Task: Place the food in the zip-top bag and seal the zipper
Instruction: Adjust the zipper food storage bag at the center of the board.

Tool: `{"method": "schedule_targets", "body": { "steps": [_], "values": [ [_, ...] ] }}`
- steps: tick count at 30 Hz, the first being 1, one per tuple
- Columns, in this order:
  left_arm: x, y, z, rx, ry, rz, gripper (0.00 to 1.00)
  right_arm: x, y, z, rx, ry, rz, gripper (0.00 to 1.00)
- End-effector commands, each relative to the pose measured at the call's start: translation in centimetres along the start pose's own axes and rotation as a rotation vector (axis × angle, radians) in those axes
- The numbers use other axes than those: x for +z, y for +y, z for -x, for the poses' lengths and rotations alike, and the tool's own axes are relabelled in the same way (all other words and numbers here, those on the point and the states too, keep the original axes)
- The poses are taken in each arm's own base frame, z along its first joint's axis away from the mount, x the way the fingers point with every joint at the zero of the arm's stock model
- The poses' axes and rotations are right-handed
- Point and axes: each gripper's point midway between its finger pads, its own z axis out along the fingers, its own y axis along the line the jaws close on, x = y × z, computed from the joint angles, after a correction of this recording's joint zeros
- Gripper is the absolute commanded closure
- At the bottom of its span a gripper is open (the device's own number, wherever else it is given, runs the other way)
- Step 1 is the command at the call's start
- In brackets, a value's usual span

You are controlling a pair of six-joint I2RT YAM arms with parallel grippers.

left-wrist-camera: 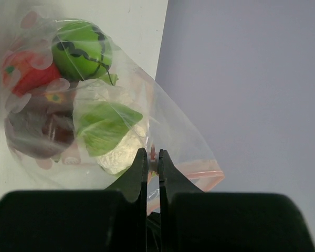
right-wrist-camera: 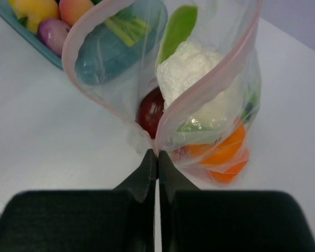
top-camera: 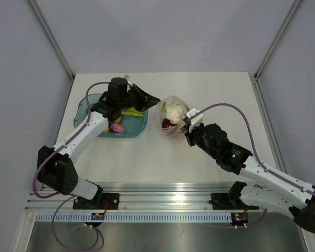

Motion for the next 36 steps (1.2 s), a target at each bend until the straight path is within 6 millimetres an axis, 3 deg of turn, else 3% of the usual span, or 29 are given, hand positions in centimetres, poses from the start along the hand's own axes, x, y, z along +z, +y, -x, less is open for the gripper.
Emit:
{"method": "schedule_targets", "body": {
  "steps": [1,6,7,8,12,16,19,20,22,23,25,26,27,28,29,30,31,32,34,36],
  "values": [
    [-1.9,-4.4,2.1,0.038,-0.068,-0.104,1.00,-1.9,-2.6,5.8,0.025,-0.216,-0.123,1.00],
    [-2.6,-7.1,4.7,0.063,-0.110,-0.130,1.00,-4.1,-7.5,11.2,-0.078,-0.324,-0.291,1.00],
    [-2.9,-8.6,5.7,0.072,-0.123,-0.154,1.00,-4.1,-9.3,12.0,-0.083,-0.323,-0.317,1.00],
    [-3.1,-9.2,6.0,0.076,-0.126,-0.159,1.00,-5.3,-10.5,14.7,-0.070,-0.376,-0.334,1.00],
    [-4.3,-11.3,6.9,0.098,-0.138,-0.192,1.00,-6.7,-12.8,18.6,-0.095,-0.432,-0.347,1.00],
    [-4.8,-11.2,6.2,0.111,-0.122,-0.205,1.00,-5.2,-12.7,17.4,-0.120,-0.353,-0.317,1.00],
    [-4.3,-9.1,5.5,0.098,-0.101,-0.189,1.00,-4.2,-12.6,14.3,-0.100,-0.302,-0.311,1.00],
    [-4.2,-8.5,5.1,0.097,-0.088,-0.187,1.00,-3.3,-12.2,11.7,-0.095,-0.254,-0.299,1.00],
    [-3.4,-6.8,3.8,0.109,-0.044,-0.168,1.00,-3.3,-12.2,9.8,-0.080,-0.247,-0.302,1.00],
    [-3.0,-6.2,3.2,0.120,-0.031,-0.154,1.00,-2.7,-12.1,7.9,-0.078,-0.225,-0.300,1.00],
    [-2.0,-4.8,1.4,0.138,0.014,-0.125,1.00,-2.7,-12.4,7.1,-0.072,-0.223,-0.316,1.00],
    [-1.8,-4.6,0.9,0.142,0.028,-0.120,1.00,-2.8,-12.5,7.6,-0.063,-0.229,-0.323,1.00],
    [-1.8,-4.6,0.4,0.143,0.039,-0.121,1.00,-2.8,-12.7,7.6,-0.034,-0.218,-0.334,0.91],
    [-1.8,-4.7,-0.2,0.148,0.045,-0.123,1.00,-2.6,-12.9,7.7,-0.020,-0.209,-0.346,0.71],
    [-2.0,-4.8,-0.4,0.155,0.039,-0.126,1.00,-2.9,-12.9,8.6,-0.021,-0.200,-0.334,0.67],
    [-2.2,-5.0,-0.6,0.159,0.033,-0.127,1.00,-2.7,-12.4,7.7,-0.031,-0.141,-0.304,0.63],
    [-2.7,-5.0,-0.5,0.158,0.012,-0.127,1.00,-2.8,-12.0,9.0,-0.033,-0.149,-0.272,0.57],
    [-3.0,-5.0,-0.5,0.156,0.003,-0.130,1.00,-2.9,-11.5,8.4,-0.043,-0.103,-0.242,0.55],
    [-3.2,-4.7,-0.1,0.147,-0.028,-0.113,1.00,-3.4,-10.1,9.8,-0.067,-0.117,-0.151,0.51],
    [-3.5,-4.1,0.0,0.132,-0.046,-0.096,1.00,-4.0,-8.8,9.8,-0.097,-0.098,-0.075,0.45]
  ]
}}
